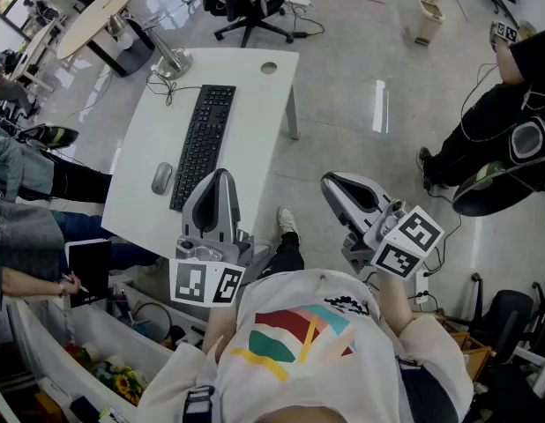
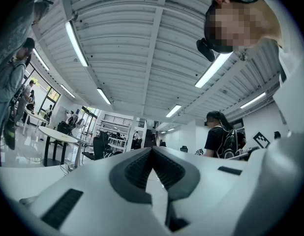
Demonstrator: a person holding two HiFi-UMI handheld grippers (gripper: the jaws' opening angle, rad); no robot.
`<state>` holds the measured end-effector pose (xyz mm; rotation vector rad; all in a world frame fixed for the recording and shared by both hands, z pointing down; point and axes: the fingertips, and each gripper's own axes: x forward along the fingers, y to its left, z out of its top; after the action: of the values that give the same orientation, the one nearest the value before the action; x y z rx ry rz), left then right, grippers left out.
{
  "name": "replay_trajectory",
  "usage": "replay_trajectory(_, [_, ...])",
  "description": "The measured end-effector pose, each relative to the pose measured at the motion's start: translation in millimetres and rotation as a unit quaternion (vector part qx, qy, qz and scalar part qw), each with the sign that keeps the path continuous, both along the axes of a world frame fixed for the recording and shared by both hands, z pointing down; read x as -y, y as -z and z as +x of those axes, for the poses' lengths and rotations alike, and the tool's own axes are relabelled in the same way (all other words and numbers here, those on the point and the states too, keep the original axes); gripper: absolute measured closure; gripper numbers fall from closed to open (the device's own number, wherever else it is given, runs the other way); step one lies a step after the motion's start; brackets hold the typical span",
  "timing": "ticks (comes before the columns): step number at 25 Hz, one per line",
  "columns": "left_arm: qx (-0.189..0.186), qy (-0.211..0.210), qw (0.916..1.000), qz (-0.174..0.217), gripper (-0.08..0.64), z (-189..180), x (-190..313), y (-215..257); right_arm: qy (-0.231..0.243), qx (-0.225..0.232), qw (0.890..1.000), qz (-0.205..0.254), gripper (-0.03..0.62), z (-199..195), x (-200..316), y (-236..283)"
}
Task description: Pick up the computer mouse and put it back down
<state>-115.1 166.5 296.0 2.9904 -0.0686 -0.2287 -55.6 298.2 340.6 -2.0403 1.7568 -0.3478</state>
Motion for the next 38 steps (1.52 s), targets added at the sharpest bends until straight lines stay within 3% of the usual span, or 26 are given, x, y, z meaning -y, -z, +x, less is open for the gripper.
replay_trajectory(6, [0.006, 0.031, 0.9994, -0.012, 0.514, 50.2, 78.6, 1.4, 0.034, 0.004, 0.999, -0.001, 0.578, 67.1, 96.2, 13.3])
replay_trajectory(11, [0.003, 0.096, 0.9945, -0.044, 0.514, 63.1, 149.1, -2.4, 0.117, -0.002, 0.992, -0.038, 0.578, 92.7, 197.3, 14.0])
replay_trajectory(15, [0.008, 0.157, 0.9867, -0.042, 0.514, 64.2, 193.6, -4.4, 0.179, -0.026, 0.981, -0.069, 0.578, 96.5, 264.0, 7.0])
replay_trajectory(22, [0.036, 0.305, 0.9496, -0.062, 0.514, 65.5, 233.1, -16.5, 0.309, -0.076, 0.943, -0.103, 0.578, 109.9, 322.1, -17.3])
replay_trajectory(26, [0.033, 0.379, 0.9232, -0.057, 0.514, 67.5, 236.8, -5.4, 0.385, -0.066, 0.917, -0.084, 0.578, 117.8, 339.9, -9.9])
replay_trajectory(29, [0.041, 0.413, 0.9086, -0.05, 0.514, 67.3, 237.4, -3.6, 0.43, -0.061, 0.898, -0.068, 0.578, 120.1, 354.8, -3.0])
replay_trajectory(32, [0.041, 0.447, 0.8924, -0.043, 0.514, 54.5, 237.5, 0.3, 0.453, -0.092, 0.885, -0.056, 0.577, 111.1, 373.8, 3.8])
replay_trajectory(33, [0.039, 0.46, 0.886, -0.042, 0.514, 47.3, 237.6, 0.8, 0.456, -0.116, 0.881, -0.055, 0.53, 105.1, 382.1, 3.9])
replay_trajectory(34, [0.037, 0.472, 0.8795, -0.044, 0.514, 39.5, 237.6, 0.3, 0.46, -0.144, 0.874, -0.057, 0.421, 97.2, 391.1, 1.5])
replay_trajectory(36, [0.036, 0.494, 0.8672, -0.049, 0.514, 23.0, 238.1, -3.3, 0.483, -0.199, 0.85, -0.069, 0.334, 74.0, 410.3, -8.7])
replay_trajectory(38, [0.037, 0.513, 0.8559, -0.055, 0.514, 6.2, 239.0, -8.0, 0.532, -0.242, 0.807, -0.083, 0.307, 42.1, 426.1, -22.9])
